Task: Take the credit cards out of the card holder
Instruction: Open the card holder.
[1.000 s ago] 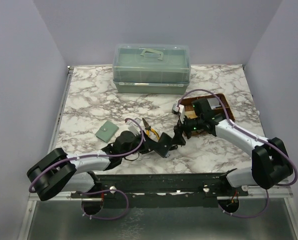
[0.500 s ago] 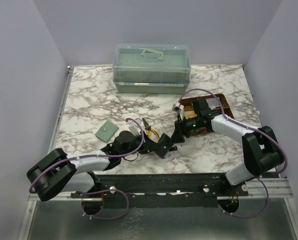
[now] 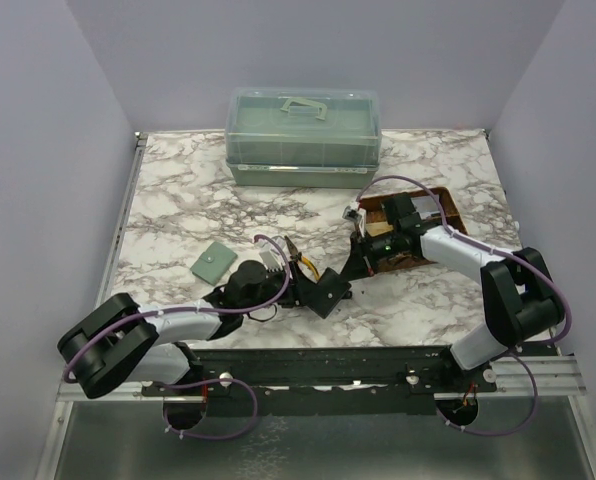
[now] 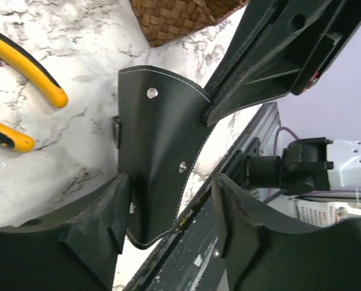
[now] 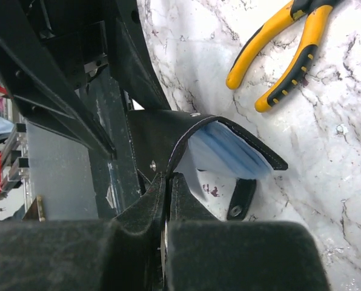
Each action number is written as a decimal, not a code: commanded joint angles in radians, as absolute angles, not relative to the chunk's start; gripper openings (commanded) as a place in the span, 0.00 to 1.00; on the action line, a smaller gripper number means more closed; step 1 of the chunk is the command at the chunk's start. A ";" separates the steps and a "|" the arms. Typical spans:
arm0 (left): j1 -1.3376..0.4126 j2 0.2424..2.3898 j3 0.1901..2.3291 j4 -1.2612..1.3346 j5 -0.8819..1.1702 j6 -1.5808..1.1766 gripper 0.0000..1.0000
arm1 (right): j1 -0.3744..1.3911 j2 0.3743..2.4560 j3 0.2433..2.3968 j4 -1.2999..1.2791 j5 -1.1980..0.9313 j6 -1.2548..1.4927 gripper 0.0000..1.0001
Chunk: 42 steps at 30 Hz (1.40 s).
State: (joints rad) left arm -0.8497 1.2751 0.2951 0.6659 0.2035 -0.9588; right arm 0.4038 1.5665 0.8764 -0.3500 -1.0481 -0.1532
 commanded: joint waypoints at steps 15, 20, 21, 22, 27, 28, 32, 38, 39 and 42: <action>-0.964 1.031 0.540 0.091 -0.008 -0.268 0.99 | 0.313 1.577 0.840 -0.244 -1.158 0.145 0.00; -1.118 1.182 0.598 0.120 -0.219 -0.135 0.99 | 0.302 1.603 0.829 -0.213 -1.181 0.205 0.00; -1.149 1.213 0.609 0.130 -0.274 -0.114 0.99 | 0.298 1.609 0.827 -0.209 -1.187 0.213 0.00; -1.187 1.262 0.619 0.144 -0.338 -0.097 0.99 | 0.295 1.615 0.828 -0.206 -1.192 0.218 0.00; -1.266 1.425 0.682 0.195 -0.651 -0.106 0.99 | 0.287 1.632 0.826 -0.205 -1.198 0.215 0.00; -1.279 1.451 0.692 0.195 -0.711 -0.113 0.99 | 0.287 1.631 0.827 -0.204 -1.197 0.212 0.00; -1.299 1.514 0.716 0.192 -0.824 -0.170 0.94 | 0.287 1.630 0.827 -0.204 -1.198 0.209 0.00; -1.301 1.561 0.732 0.173 -0.860 -0.227 0.64 | 0.287 1.631 0.828 -0.207 -1.210 0.204 0.00; -1.301 1.568 0.735 0.166 -0.862 -0.226 0.53 | 0.287 1.631 0.829 -0.207 -1.218 0.204 0.00; -1.301 1.564 0.739 0.148 -0.833 -0.225 0.31 | 0.287 1.633 0.829 -0.206 -1.248 0.197 0.08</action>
